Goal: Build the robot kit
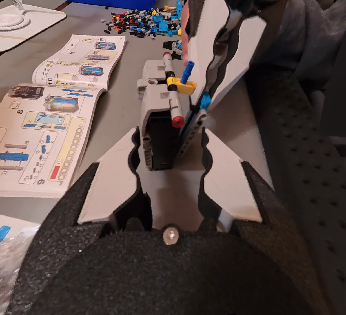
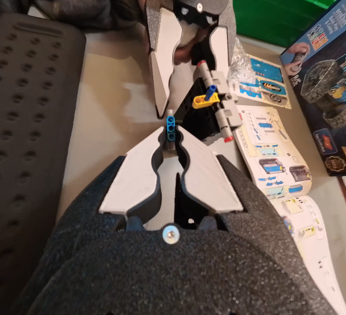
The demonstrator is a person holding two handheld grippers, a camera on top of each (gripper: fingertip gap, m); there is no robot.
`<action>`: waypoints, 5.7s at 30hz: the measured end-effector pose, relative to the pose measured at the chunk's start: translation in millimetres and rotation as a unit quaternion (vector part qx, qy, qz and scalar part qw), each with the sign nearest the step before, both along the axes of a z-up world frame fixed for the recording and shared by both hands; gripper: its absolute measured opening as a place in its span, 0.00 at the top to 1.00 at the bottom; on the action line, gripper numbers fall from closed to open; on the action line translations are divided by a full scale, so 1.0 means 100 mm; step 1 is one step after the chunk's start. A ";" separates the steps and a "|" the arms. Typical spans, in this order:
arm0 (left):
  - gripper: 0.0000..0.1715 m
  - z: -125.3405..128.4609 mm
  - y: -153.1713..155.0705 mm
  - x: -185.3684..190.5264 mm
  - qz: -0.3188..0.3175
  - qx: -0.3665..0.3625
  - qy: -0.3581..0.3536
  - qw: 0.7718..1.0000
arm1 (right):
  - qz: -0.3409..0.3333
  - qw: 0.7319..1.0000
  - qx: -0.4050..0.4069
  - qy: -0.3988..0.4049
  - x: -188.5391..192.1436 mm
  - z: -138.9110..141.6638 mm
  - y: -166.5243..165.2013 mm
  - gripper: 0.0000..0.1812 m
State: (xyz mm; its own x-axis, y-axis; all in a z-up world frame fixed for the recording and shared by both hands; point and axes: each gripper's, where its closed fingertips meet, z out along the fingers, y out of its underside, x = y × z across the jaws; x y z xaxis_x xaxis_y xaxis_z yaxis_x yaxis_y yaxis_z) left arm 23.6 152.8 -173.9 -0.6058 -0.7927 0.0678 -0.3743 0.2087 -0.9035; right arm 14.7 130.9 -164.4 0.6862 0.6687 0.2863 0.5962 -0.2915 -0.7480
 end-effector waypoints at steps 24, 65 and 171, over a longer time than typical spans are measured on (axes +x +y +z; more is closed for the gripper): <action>0.96 0.44 -0.47 -0.26 -0.043 -0.027 -0.050 0.997 | 0.050 0.992 0.043 0.104 -0.11 0.49 -0.21 0.94; 0.64 0.20 -0.08 0.12 0.042 -0.038 -0.073 0.996 | 0.057 0.972 0.027 0.228 0.09 0.19 0.06 0.97; 0.70 0.21 -0.03 0.04 0.075 -0.013 -0.094 0.993 | 0.050 0.960 0.026 0.276 0.13 0.19 0.25 0.74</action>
State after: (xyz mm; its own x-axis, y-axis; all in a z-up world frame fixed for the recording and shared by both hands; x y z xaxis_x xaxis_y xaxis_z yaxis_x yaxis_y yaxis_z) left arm 27.4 149.3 -153.3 -0.4849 -0.8745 -0.0128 -0.2237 0.1382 -0.9648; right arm 27.3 156.3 -145.4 0.6759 0.7339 -0.0678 0.1282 -0.2076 -0.9698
